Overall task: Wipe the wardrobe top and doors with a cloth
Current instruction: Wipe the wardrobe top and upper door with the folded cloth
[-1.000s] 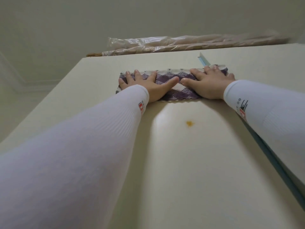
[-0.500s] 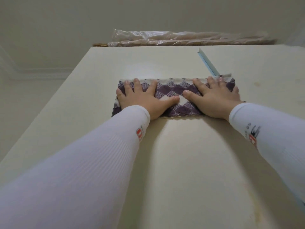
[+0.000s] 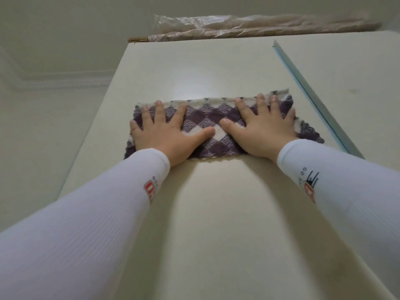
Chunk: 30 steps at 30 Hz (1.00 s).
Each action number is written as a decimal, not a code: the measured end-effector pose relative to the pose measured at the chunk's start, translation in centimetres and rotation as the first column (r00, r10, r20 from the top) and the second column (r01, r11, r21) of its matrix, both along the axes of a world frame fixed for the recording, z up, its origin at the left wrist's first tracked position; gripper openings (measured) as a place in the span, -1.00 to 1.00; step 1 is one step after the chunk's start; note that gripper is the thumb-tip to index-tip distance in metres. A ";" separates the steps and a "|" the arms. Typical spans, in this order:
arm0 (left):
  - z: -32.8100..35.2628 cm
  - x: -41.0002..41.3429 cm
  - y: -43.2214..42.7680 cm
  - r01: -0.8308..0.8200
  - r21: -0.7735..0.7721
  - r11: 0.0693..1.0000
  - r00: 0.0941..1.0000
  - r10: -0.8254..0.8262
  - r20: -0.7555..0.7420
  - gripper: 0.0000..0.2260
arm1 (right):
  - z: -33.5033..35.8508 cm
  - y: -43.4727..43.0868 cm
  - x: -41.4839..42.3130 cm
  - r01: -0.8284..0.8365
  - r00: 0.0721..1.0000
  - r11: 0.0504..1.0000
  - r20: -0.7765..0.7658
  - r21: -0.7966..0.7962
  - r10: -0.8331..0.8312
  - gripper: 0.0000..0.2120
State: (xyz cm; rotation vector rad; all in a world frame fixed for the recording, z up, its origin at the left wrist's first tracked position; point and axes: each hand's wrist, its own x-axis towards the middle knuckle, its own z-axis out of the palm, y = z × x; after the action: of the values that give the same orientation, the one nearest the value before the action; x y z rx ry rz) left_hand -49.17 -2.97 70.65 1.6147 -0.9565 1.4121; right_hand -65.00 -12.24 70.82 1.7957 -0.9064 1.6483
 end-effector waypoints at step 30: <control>-7.3 4.3 3.4 -0.002 0.083 0.997 0.995 0.010 -0.103 -0.12 | -7.1 2.3 4.7 -0.048 0.995 0.997 -0.093 -0.060 0.043 -0.32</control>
State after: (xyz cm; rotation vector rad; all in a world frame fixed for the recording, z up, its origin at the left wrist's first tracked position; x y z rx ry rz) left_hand -44.89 0.47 63.33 1.7351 -0.9614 1.2947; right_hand -60.30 -9.97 63.73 1.8459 -0.7716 1.5902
